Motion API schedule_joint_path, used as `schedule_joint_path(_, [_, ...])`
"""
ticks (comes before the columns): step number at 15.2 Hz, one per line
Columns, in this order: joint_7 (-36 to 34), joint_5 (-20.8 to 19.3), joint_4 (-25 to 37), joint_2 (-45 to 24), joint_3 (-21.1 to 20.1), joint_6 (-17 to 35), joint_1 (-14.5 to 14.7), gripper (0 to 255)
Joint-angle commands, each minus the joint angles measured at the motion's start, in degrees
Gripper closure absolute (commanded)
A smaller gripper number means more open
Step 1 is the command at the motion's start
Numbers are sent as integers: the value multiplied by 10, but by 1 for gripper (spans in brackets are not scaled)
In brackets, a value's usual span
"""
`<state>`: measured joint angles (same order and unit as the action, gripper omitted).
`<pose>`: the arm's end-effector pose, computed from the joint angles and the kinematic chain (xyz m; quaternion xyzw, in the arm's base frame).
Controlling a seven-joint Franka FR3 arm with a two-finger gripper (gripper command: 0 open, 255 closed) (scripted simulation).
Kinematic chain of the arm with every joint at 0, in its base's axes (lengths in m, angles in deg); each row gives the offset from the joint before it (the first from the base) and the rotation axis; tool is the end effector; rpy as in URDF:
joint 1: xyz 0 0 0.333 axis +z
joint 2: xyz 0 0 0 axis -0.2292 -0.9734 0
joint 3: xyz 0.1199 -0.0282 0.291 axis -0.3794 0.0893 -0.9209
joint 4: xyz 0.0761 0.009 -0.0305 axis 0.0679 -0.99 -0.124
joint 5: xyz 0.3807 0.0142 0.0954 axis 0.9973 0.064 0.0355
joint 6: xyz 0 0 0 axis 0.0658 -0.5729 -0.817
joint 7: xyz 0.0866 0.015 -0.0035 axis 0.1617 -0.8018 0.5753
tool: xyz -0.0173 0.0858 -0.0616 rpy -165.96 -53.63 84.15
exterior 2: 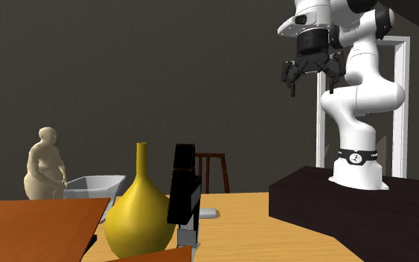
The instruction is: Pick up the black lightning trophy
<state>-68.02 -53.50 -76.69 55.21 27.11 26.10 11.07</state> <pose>0.3666 -0.0798 0.4744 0.9978 0.0632 -0.0196 0.0038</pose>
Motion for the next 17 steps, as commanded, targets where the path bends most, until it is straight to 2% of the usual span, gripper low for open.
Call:
schedule_joint_path(1, [26,-7,5,-35,19,34,-4,0])
schedule_joint_path(9, [136,0,56,-189,90,149,-13,0])
schedule_joint_path(13, [200,30,102,-277,118,194,-16,0])
schedule_joint_path(17, [269,77,160,-369,133,226,-27,0])
